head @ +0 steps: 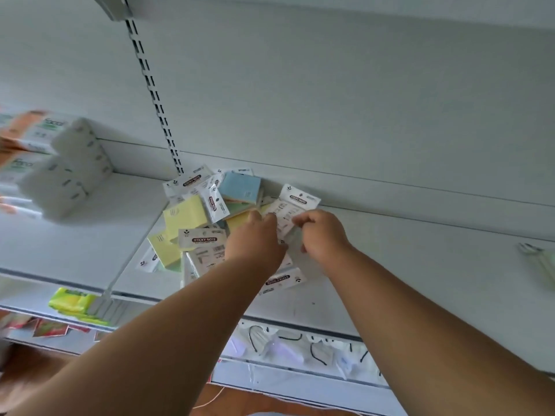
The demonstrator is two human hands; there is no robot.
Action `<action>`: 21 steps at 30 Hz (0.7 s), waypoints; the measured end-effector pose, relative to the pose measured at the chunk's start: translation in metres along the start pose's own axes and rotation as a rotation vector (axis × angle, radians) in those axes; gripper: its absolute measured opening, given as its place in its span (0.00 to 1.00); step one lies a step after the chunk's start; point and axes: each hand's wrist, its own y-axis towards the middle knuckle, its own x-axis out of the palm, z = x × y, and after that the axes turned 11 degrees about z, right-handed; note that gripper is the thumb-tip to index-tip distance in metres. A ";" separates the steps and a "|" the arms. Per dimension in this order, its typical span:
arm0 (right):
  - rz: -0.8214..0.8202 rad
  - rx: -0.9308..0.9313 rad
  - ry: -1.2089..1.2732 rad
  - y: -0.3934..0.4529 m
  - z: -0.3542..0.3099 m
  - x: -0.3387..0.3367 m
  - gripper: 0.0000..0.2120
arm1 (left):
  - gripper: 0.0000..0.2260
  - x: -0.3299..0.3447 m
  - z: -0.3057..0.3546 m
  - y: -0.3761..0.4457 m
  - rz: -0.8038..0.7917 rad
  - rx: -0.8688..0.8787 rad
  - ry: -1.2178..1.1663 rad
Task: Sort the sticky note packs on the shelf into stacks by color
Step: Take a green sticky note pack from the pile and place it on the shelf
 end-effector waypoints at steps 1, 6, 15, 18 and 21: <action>0.026 0.057 0.131 -0.001 -0.001 0.000 0.17 | 0.17 -0.003 -0.001 0.001 0.019 -0.016 -0.034; 0.110 0.071 0.335 -0.007 -0.003 -0.014 0.08 | 0.11 -0.017 0.008 0.000 0.137 -0.267 -0.458; 0.198 0.221 0.435 -0.010 0.034 -0.086 0.09 | 0.02 -0.006 0.072 -0.033 -0.224 -0.645 -1.332; 0.175 0.199 0.340 -0.008 0.049 -0.127 0.14 | 0.02 0.001 0.100 -0.034 -0.168 -0.565 -1.232; 0.252 0.160 0.183 -0.001 0.072 -0.169 0.13 | 0.01 0.015 0.143 -0.039 -0.171 -0.433 -1.041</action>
